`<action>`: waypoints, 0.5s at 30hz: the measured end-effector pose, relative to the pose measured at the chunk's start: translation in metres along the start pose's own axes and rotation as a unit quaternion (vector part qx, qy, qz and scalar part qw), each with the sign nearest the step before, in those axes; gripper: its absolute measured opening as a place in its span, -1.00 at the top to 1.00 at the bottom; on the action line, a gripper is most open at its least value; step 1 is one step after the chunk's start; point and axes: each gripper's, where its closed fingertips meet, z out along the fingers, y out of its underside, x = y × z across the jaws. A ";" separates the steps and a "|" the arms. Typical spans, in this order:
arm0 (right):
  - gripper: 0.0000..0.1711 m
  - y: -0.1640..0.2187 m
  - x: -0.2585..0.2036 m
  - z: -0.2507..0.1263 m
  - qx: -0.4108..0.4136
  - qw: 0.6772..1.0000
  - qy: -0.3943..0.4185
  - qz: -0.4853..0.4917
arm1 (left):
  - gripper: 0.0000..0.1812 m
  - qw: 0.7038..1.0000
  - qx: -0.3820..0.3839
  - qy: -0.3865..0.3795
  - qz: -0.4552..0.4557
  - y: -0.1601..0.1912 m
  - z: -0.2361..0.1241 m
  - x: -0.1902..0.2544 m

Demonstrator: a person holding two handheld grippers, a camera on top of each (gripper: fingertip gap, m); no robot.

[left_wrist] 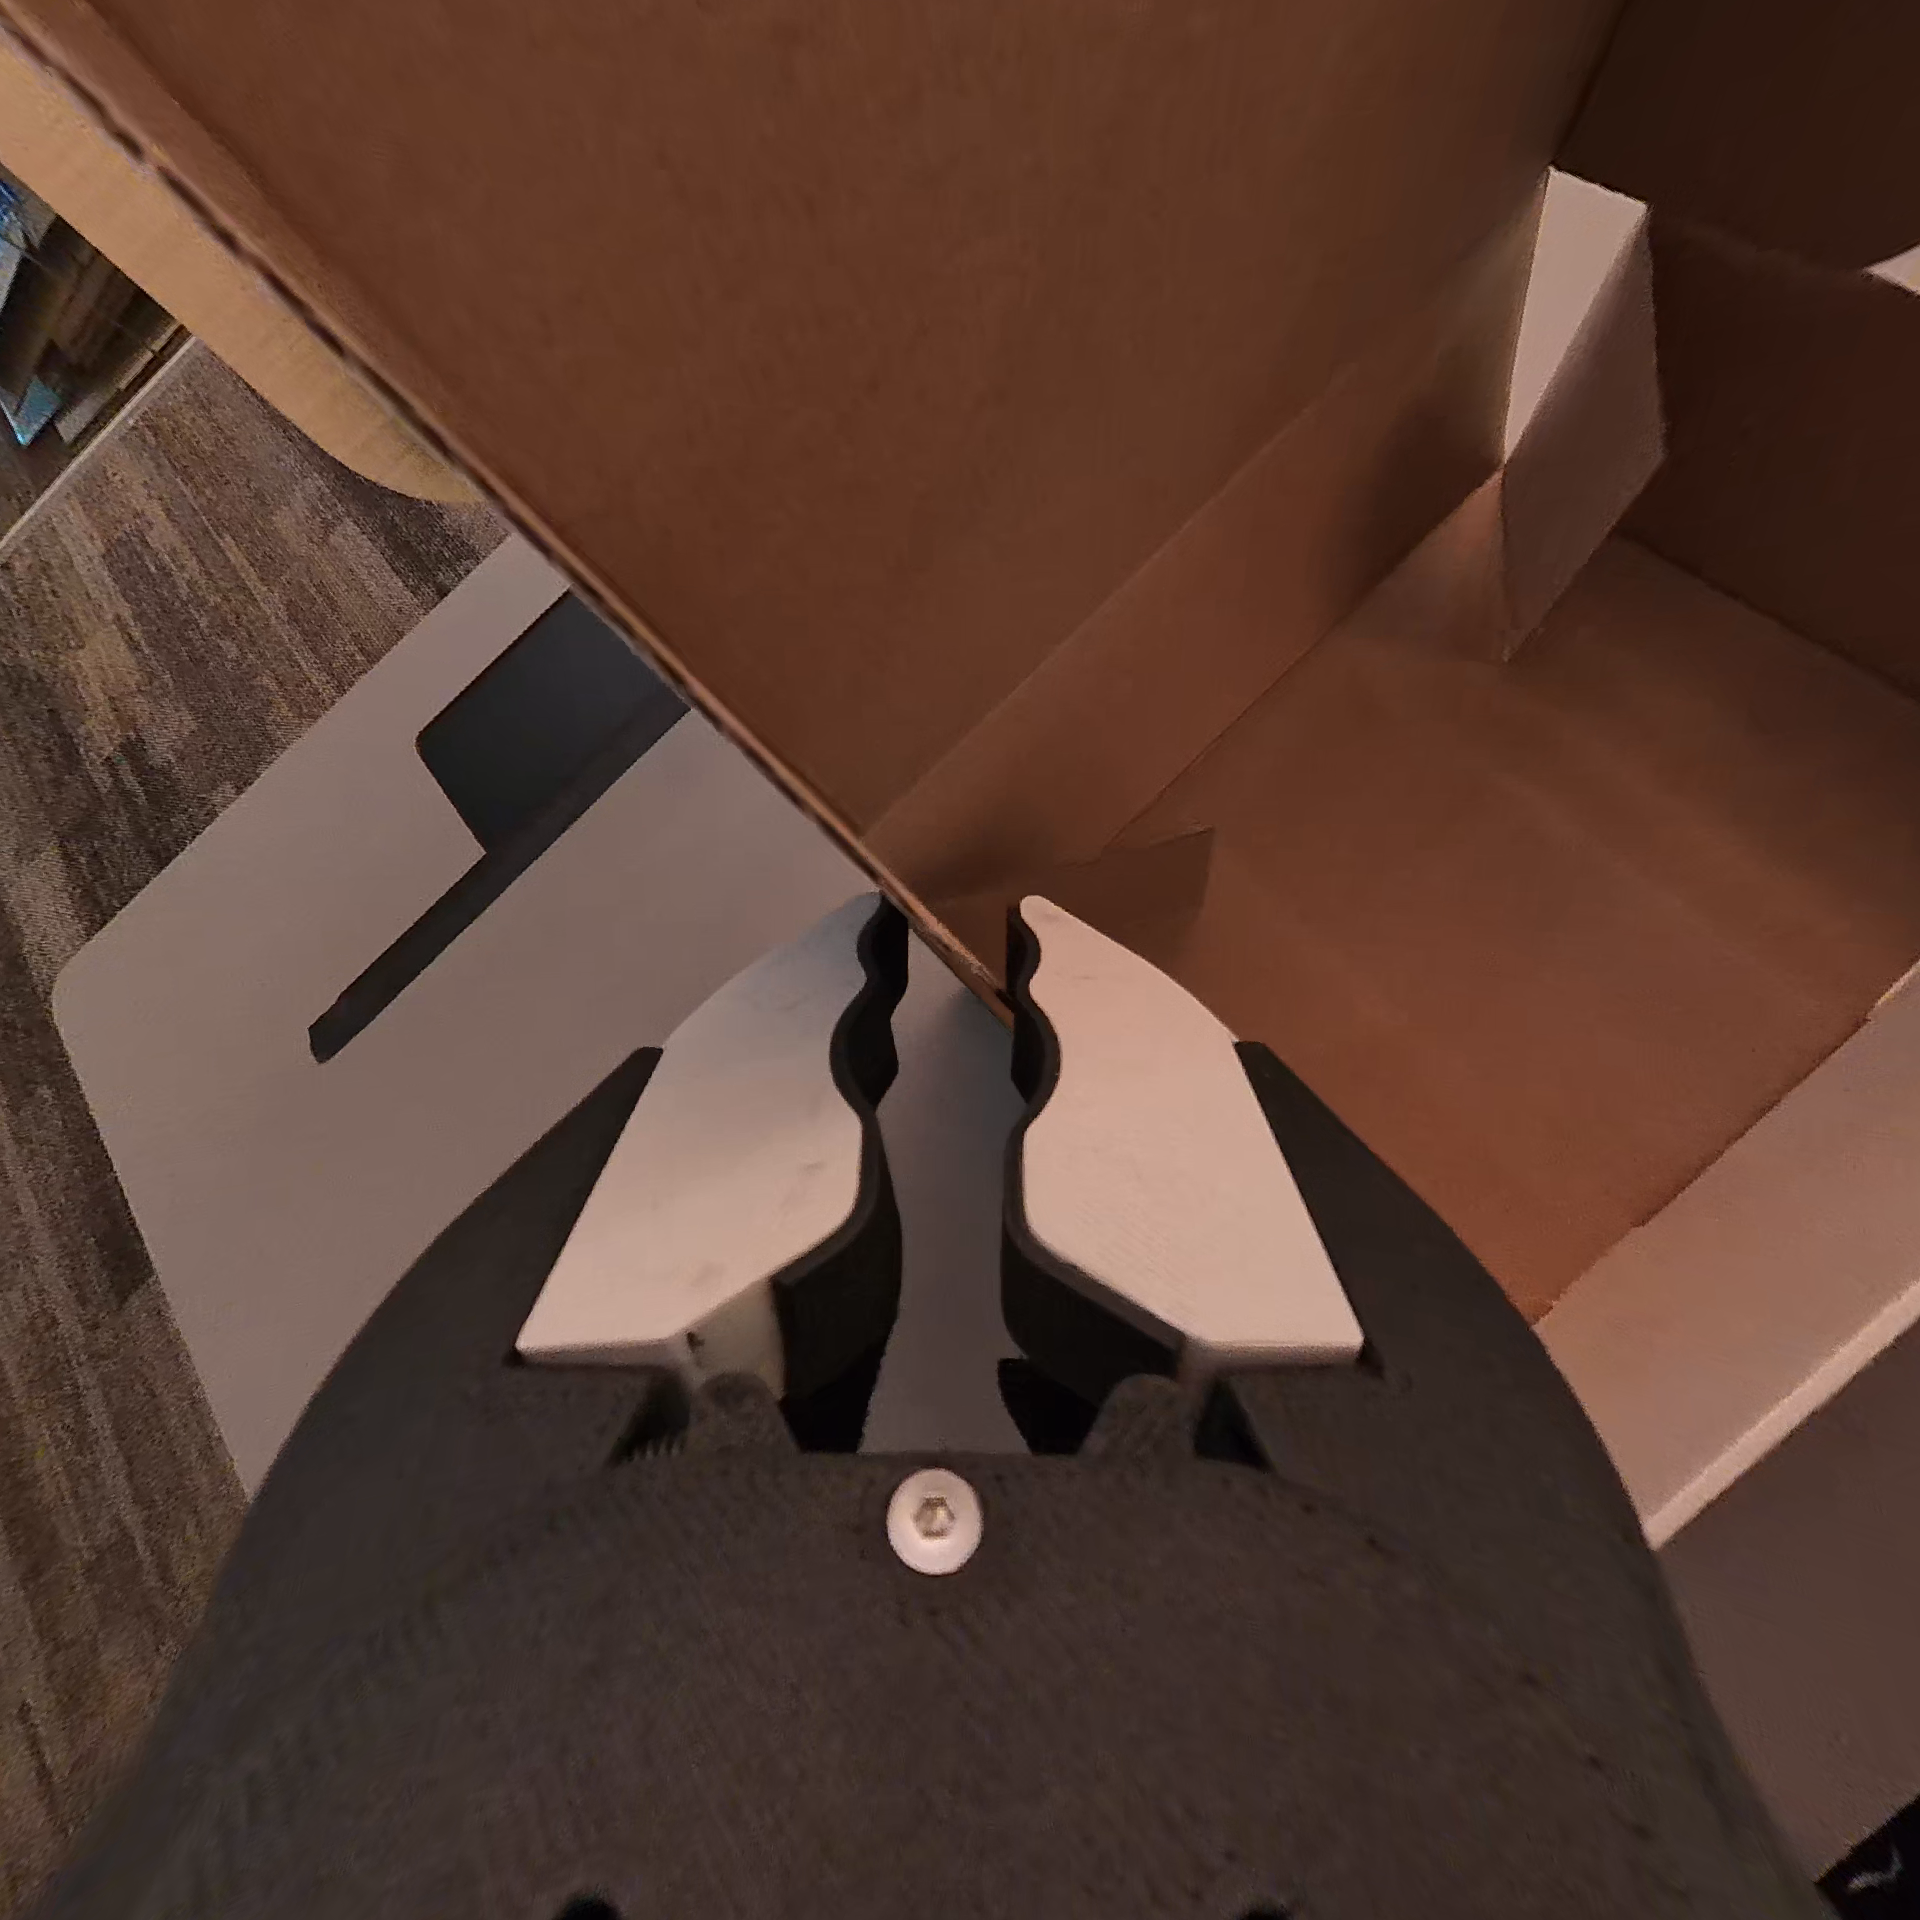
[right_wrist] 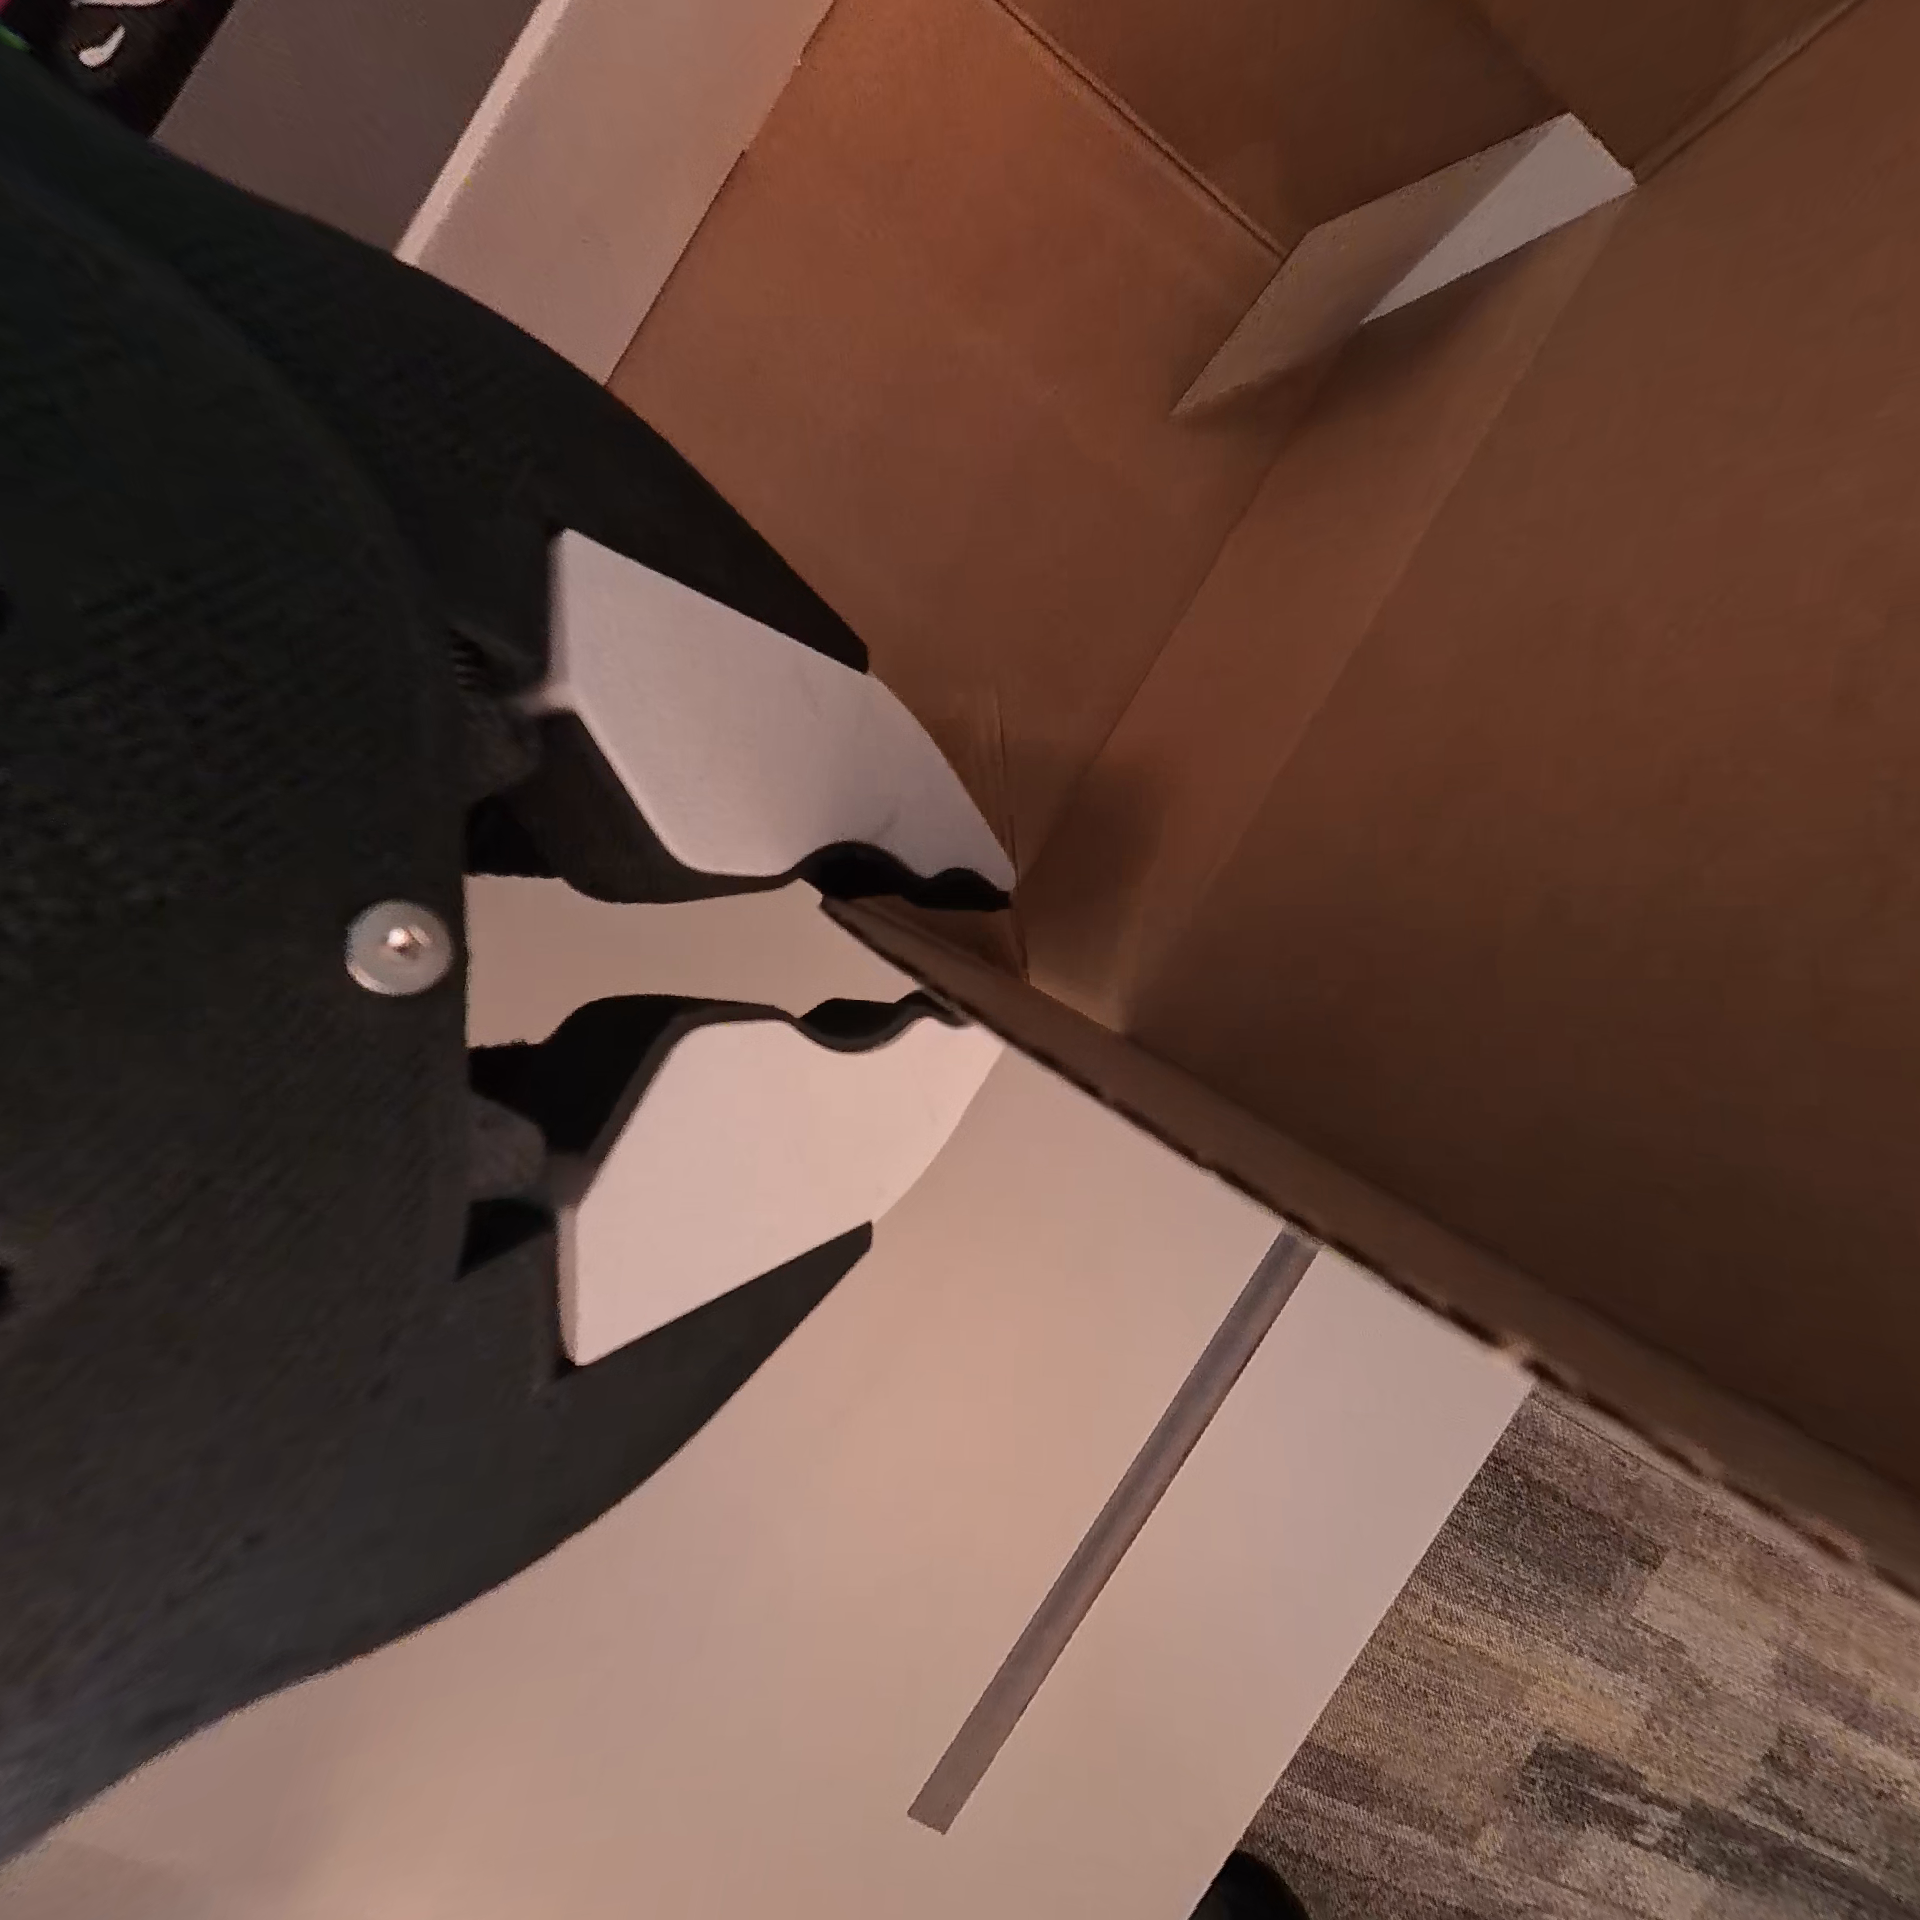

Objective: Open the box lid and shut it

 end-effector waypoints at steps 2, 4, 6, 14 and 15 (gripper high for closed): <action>0.84 0.002 0.002 0.000 -0.003 1.000 -0.003 0.003 | 0.81 1.000 0.000 0.003 -0.003 0.000 0.001 0.000; 0.84 0.003 0.001 -0.001 -0.003 1.000 -0.011 0.002 | 0.81 1.000 0.003 0.009 -0.008 0.000 0.001 -0.001; 0.82 0.003 0.000 -0.003 0.001 1.000 -0.027 -0.003 | 0.81 1.000 0.007 0.016 -0.012 0.001 0.000 -0.001; 0.48 0.004 -0.008 -0.019 0.067 0.979 -0.183 -0.065 | 0.84 0.999 0.012 0.031 -0.028 0.007 -0.005 -0.005; 0.43 0.003 -0.007 -0.025 0.093 0.970 -0.212 -0.079 | 0.84 0.999 0.013 0.032 -0.029 0.007 -0.005 -0.005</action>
